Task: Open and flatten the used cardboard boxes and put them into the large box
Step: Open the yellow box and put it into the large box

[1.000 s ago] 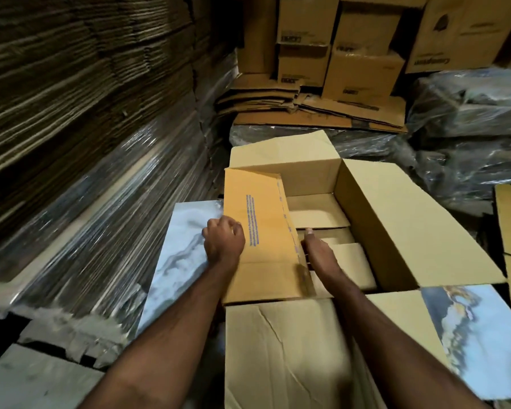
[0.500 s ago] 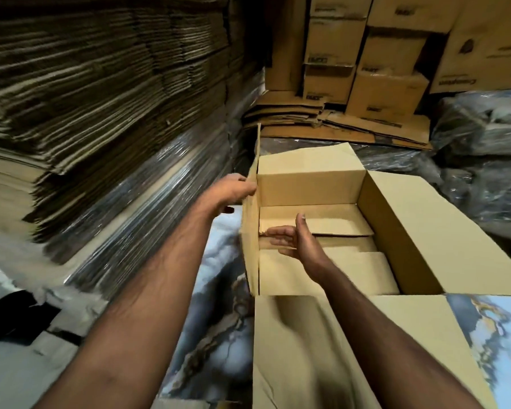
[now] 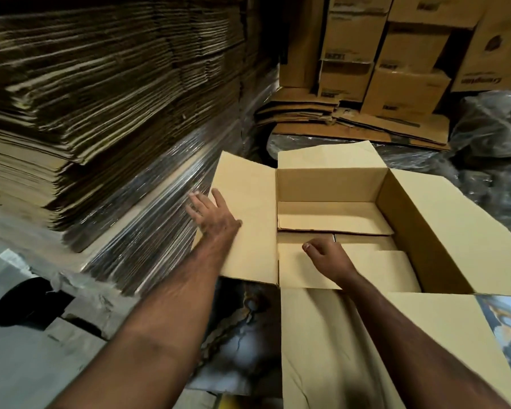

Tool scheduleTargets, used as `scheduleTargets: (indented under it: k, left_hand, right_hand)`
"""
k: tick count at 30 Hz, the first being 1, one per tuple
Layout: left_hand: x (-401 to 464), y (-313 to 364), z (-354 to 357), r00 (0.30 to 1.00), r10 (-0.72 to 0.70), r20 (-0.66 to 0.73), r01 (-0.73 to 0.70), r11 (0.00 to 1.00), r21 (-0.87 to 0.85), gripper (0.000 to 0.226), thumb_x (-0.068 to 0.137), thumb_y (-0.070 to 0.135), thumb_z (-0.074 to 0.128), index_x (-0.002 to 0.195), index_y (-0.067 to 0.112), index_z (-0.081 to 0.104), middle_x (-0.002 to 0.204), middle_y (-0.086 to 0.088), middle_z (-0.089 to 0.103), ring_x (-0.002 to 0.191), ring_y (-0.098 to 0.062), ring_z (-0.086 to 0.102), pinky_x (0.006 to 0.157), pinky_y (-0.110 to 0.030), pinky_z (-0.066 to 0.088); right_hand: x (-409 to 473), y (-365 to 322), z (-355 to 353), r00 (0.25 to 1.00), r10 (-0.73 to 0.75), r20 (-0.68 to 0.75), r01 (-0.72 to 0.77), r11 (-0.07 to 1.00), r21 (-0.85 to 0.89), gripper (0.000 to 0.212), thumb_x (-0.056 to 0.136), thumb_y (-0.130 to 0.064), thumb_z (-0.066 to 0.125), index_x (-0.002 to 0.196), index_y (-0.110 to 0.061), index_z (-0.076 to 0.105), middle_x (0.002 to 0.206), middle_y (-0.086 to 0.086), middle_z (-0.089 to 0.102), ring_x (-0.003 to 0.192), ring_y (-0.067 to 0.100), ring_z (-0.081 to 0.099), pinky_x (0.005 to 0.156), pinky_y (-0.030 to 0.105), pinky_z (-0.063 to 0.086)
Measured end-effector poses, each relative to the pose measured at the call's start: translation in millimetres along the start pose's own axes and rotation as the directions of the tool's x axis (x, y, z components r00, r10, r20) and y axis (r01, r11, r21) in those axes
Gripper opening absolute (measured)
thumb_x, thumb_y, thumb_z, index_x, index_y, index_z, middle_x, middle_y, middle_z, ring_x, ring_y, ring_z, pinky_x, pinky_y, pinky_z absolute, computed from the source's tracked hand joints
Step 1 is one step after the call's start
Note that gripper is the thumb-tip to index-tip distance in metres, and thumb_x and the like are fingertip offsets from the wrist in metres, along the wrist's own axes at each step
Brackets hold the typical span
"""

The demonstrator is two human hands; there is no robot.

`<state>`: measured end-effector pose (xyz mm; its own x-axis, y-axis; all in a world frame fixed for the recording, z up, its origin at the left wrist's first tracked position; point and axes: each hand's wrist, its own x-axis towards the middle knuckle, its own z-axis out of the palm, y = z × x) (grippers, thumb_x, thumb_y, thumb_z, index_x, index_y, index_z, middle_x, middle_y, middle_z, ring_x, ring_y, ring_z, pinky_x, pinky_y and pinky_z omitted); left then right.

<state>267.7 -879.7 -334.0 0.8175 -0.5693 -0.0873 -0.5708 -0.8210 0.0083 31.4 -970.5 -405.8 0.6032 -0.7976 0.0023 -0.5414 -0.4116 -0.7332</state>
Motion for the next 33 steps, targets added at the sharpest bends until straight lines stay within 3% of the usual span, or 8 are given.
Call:
scheduleTargets:
  k: [3,7,11,18,23,27,30,33]
  left_hand:
    - [-13.6,31.2,32.4,0.959,-0.036,0.282,0.095,0.976,-0.197,0.115,0.081,0.084,0.040,0.156,0.012,-0.009,0.160,-0.025,-0.018,0.148,-0.044,-0.016,0.118,-0.059,-0.006]
    - [-20.8,76.9,81.2,0.815,0.002,0.580,0.325,0.826,-0.461,0.141,0.052,0.095,0.049,0.158,0.015,0.001,0.162,-0.019,0.015,0.145,-0.040,0.025,0.117,-0.054,0.026]
    - [-5.1,97.8,115.9,0.835,-0.048,0.549,0.426,0.688,-0.588,0.119,0.053,0.087,0.052,0.143,0.009,0.045,0.140,-0.013,0.056,0.121,-0.035,0.056,0.103,-0.042,0.046]
    - [-12.4,102.0,92.8,0.843,-0.059,0.535,0.446,0.632,-0.634,0.076,0.088,0.058,0.054,0.143,0.006,0.045,0.142,-0.015,0.052,0.126,-0.035,0.053,0.105,-0.041,0.045]
    - [-28.8,103.7,71.5,0.898,-0.089,0.431,0.384,0.636,-0.669,0.067,0.096,0.051,0.049,0.143,0.004,0.045,0.141,-0.018,0.052,0.126,-0.038,0.053,0.102,-0.045,0.047]
    - [-31.7,100.7,64.4,0.921,0.005,0.389,0.340,0.477,-0.810,0.053,0.097,0.045,0.050,0.127,0.003,0.059,0.122,-0.017,0.065,0.110,-0.036,0.062,0.095,-0.043,0.052]
    - [-41.6,99.2,64.8,0.935,0.042,0.353,0.306,0.407,-0.860,0.046,0.097,0.043,0.053,0.115,0.003,0.066,0.107,-0.015,0.070,0.098,-0.032,0.065,0.086,-0.037,0.054]
    - [-52.0,101.2,60.8,0.952,0.087,0.294,0.263,0.262,-0.928,0.034,0.096,0.039,0.059,0.103,0.007,0.069,0.098,-0.014,0.072,0.094,-0.032,0.068,0.089,-0.045,0.056]
  right_hand:
    - [-8.2,10.4,4.2,1.000,0.028,-0.006,-0.029,0.991,-0.129,0.035,0.098,-0.022,0.054,0.064,-0.024,0.054,0.065,-0.008,0.059,0.072,0.024,0.055,0.061,0.029,0.028]
    - [-14.5,17.7,7.5,0.998,0.053,-0.024,-0.056,0.988,-0.145,0.021,0.095,-0.023,0.054,0.091,-0.012,0.072,0.094,0.003,0.075,0.088,0.025,0.066,0.068,0.027,0.041]
    - [-27.1,14.8,9.0,0.999,-0.032,0.012,0.034,0.968,-0.247,0.023,0.095,-0.028,0.051,0.088,-0.013,0.069,0.088,0.004,0.072,0.081,0.026,0.064,0.066,0.034,0.046]
    - [-33.4,21.6,9.5,0.998,-0.055,0.009,0.056,0.963,-0.264,0.024,0.095,-0.028,0.050,0.082,-0.013,0.064,0.082,0.007,0.069,0.075,0.028,0.061,0.063,0.034,0.043]
    - [-29.3,24.0,9.3,0.997,0.064,0.053,-0.048,0.966,-0.253,0.033,0.095,-0.033,0.051,0.119,-0.014,0.065,0.116,0.009,0.068,0.108,0.029,0.062,0.088,0.037,0.050]
    - [-26.7,23.4,1.5,0.966,0.235,0.108,-0.200,0.944,-0.264,0.068,0.095,-0.045,0.055,0.150,-0.014,0.032,0.147,0.017,0.042,0.135,0.035,0.040,0.108,0.044,0.039]
    - [-31.6,24.6,-5.2,0.917,0.378,0.127,-0.336,0.903,-0.267,0.085,0.093,-0.056,0.054,0.157,-0.016,0.014,0.157,0.020,0.021,0.145,0.037,0.023,0.115,0.046,0.031]
    - [-30.4,26.1,-18.2,0.872,0.435,0.224,-0.308,0.844,-0.438,0.095,0.094,-0.066,0.045,0.158,-0.019,-0.007,0.163,0.019,-0.015,0.151,0.037,-0.006,0.121,0.052,0.014]
